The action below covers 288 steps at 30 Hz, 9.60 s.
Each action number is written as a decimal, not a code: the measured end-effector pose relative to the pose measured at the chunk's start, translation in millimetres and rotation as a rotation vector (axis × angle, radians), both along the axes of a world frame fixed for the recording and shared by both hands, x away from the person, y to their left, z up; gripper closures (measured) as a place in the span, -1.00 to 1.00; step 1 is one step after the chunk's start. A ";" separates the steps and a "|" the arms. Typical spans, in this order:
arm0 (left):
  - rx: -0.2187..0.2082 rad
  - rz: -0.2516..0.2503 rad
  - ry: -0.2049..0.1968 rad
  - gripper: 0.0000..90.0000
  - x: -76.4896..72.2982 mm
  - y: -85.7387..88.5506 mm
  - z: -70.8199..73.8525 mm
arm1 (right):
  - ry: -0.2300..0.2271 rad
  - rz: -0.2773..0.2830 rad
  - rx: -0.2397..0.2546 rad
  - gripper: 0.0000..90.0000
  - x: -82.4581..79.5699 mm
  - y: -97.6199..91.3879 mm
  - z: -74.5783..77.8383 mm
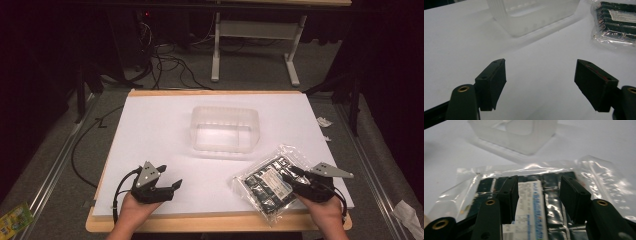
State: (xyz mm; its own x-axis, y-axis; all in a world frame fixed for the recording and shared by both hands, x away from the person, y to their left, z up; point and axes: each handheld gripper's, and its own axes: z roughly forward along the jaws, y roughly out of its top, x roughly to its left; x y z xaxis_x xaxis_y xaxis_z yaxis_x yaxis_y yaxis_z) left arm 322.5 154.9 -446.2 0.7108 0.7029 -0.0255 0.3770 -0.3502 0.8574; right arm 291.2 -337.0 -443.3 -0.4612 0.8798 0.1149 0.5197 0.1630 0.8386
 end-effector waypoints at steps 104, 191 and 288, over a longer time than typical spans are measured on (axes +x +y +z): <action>-0.068 -0.106 0.013 0.06 18.4 -75.7 5.2 | -0.301 -0.038 0.183 1.00 -44.6 -25.8 70.3; -0.227 0.036 -0.258 1.00 20.4 -47.5 32.8 | -0.311 0.227 0.227 -0.10 33.7 107.9 102.1; -0.008 0.071 -0.014 -0.26 5.0 -10.8 0.2 | -0.269 0.252 0.252 0.67 18.5 75.2 73.9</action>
State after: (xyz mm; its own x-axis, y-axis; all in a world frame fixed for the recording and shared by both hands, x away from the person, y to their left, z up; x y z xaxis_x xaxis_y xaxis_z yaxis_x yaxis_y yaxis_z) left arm 327.5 144.1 -446.1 0.6593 0.7515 -0.0221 0.3889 -0.3157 0.8655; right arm 309.6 -261.8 -369.4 -0.7003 0.6961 0.1582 0.2482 0.0298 0.9682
